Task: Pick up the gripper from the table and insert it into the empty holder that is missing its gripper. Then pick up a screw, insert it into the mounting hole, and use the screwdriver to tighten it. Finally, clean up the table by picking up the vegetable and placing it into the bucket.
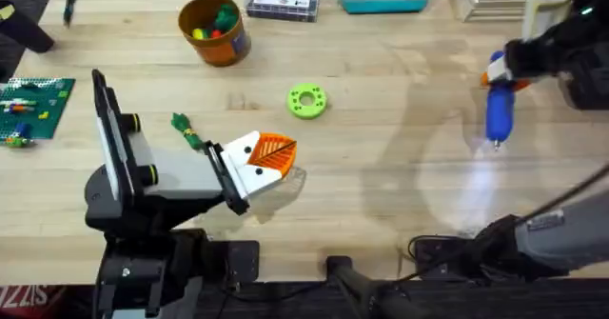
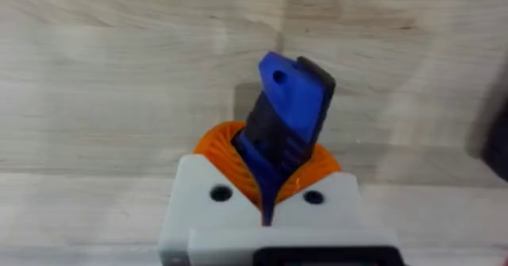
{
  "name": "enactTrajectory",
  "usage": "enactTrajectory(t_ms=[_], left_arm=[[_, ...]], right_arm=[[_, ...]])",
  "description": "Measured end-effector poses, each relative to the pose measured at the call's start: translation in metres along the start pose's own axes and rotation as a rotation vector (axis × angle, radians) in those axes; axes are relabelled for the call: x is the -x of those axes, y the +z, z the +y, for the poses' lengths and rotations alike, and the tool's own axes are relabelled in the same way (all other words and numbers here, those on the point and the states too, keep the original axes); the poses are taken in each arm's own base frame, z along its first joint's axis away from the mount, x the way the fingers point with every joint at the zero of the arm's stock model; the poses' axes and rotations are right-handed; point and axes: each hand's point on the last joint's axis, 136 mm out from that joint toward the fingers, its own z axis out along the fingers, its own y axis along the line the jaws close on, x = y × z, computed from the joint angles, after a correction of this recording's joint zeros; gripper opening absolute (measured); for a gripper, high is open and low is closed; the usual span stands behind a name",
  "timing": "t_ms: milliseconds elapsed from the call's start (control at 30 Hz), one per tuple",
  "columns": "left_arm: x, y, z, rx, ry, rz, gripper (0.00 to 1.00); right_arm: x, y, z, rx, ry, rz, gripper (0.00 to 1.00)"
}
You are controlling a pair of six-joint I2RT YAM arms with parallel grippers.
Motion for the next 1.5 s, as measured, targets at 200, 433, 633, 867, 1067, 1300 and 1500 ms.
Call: enactTrajectory(t_ms=[200, 433, 633, 867, 1067, 1300, 1500], left_arm=[[0.0, 0.0, 0.0, 0.0, 0.0, 0.0, 0.014], [0.0, 0.0, 0.0, 0.0, 0.0, 0.0, 0.013], [0.0, 0.0, 0.0, 0.0, 0.0, 0.0, 0.014], [0.0, 0.0, 0.0, 0.0, 0.0, 0.0, 0.013], [0.0, 0.0, 0.0, 0.0, 0.0, 0.0, 0.013], [0.0, 0.0, 0.0, 0.0, 0.0, 0.0, 0.013], [0.0, 0.0, 0.0, 0.0, 0.0, 0.0, 0.013]], right_arm=[[0.017, -0.101, 0.028, -0.06, -0.037, -0.254, 0.019], [-0.018, -0.197, 0.093, -0.019, -0.105, -0.455, 0.017], [-0.038, -0.233, 0.115, 0.014, -0.085, -0.709, 0.015], [-0.012, -0.247, 0.177, 0.345, -0.259, -1.063, 0.014], [-0.028, -0.277, 0.241, 0.653, -0.517, -1.16, 0.014], [-0.057, -0.314, 0.306, 0.892, -0.809, -1.248, 0.014], [-0.07, -0.335, 0.347, 1.025, -0.98, -1.337, 0.013]])
